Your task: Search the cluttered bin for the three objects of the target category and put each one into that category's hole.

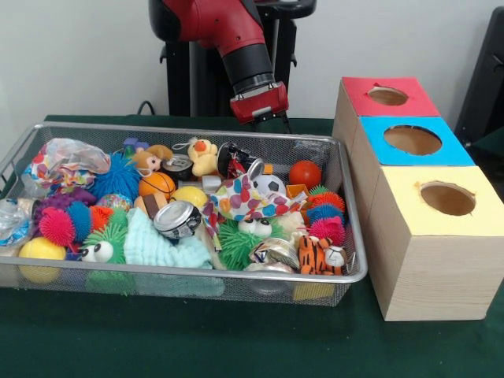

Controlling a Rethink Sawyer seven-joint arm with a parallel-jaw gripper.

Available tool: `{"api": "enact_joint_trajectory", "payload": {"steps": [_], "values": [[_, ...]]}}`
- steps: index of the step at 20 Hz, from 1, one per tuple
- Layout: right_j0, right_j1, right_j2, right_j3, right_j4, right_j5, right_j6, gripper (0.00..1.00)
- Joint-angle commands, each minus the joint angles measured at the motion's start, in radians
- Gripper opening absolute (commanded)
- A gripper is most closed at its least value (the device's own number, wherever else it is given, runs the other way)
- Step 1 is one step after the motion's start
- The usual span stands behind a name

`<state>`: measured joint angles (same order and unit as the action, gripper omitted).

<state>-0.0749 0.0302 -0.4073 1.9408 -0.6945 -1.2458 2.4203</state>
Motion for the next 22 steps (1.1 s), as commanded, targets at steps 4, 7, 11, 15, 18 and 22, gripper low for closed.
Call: {"api": "enact_joint_trajectory", "payload": {"steps": [4,7,11,15,18,22], "values": [[-0.013,0.319,0.155,-0.382,0.152,0.732,0.029,1.0],[-0.018,0.322,0.158,-0.386,0.146,0.731,0.033,1.0],[-0.025,0.322,0.163,-0.384,0.142,0.741,0.04,1.0],[-0.06,0.308,0.191,-0.378,0.109,0.788,0.065,1.0],[-0.097,0.285,0.222,-0.365,0.077,0.849,0.084,1.0],[-0.154,0.24,0.272,-0.326,0.057,0.963,0.09,1.0]]}}
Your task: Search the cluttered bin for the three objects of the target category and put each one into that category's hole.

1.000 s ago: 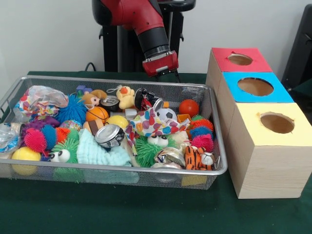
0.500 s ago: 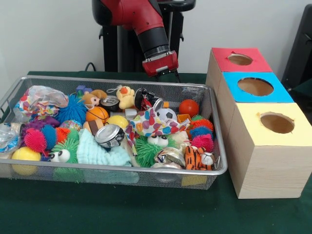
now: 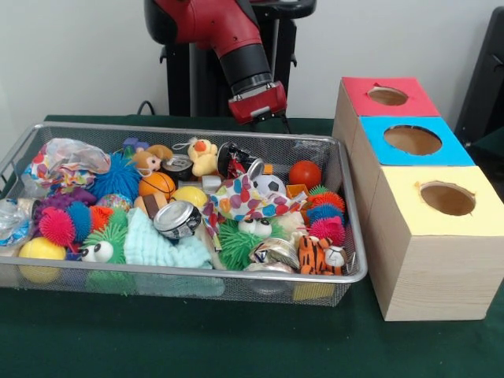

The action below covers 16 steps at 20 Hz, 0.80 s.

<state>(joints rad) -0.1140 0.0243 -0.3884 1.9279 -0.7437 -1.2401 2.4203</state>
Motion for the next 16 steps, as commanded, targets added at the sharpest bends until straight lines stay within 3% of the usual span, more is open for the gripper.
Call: {"api": "enact_joint_trajectory", "payload": {"steps": [1,4,16], "values": [[-0.13,0.232,0.266,-0.298,0.111,0.986,0.089,1.0],[-0.177,0.178,0.307,-0.241,0.127,1.085,0.08,1.0],[-0.193,0.044,0.34,-0.077,0.237,1.193,0.044,1.0]]}}
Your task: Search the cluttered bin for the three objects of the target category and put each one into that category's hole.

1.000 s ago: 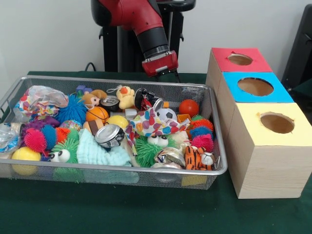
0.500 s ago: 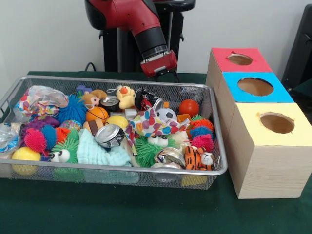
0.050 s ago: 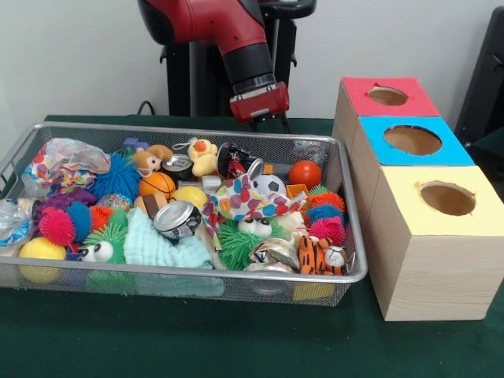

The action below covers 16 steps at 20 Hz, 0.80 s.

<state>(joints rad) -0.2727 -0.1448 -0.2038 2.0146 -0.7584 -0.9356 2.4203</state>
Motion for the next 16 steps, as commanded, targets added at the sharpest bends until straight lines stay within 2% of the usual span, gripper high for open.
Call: {"api": "enact_joint_trajectory", "payload": {"steps": [1,9,16], "values": [[-0.033,0.201,0.156,-0.149,0.259,0.892,0.044,1.0],[-0.014,0.13,0.155,-0.064,0.299,0.85,0.045,1.0],[-0.029,0.061,0.174,0.003,0.319,0.892,0.032,1.0]]}}
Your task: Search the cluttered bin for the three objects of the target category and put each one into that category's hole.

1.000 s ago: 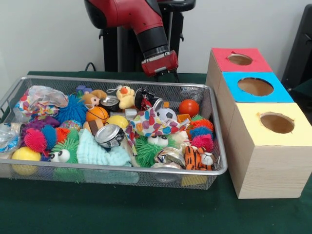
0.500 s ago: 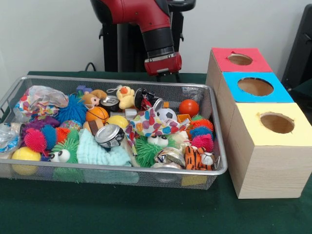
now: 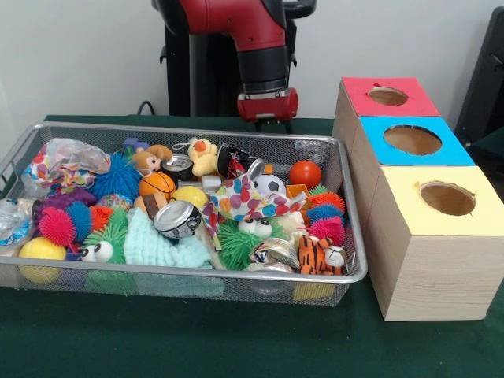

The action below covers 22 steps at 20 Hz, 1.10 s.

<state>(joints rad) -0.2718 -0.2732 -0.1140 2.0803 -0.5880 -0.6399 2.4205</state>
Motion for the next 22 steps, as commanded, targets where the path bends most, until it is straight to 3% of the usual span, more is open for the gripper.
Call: {"api": "enact_joint_trajectory", "payload": {"steps": [1,8,17,22], "values": [[-0.034,0.179,0.088,-0.052,0.149,0.601,0.032,1.0],[-0.02,0.061,0.094,0.06,0.168,0.618,0.051,1.0],[-0.015,-0.181,0.125,0.261,0.231,0.704,0.089,1.0],[-0.036,-0.369,0.178,0.368,0.279,0.822,0.096,1.0]]}}
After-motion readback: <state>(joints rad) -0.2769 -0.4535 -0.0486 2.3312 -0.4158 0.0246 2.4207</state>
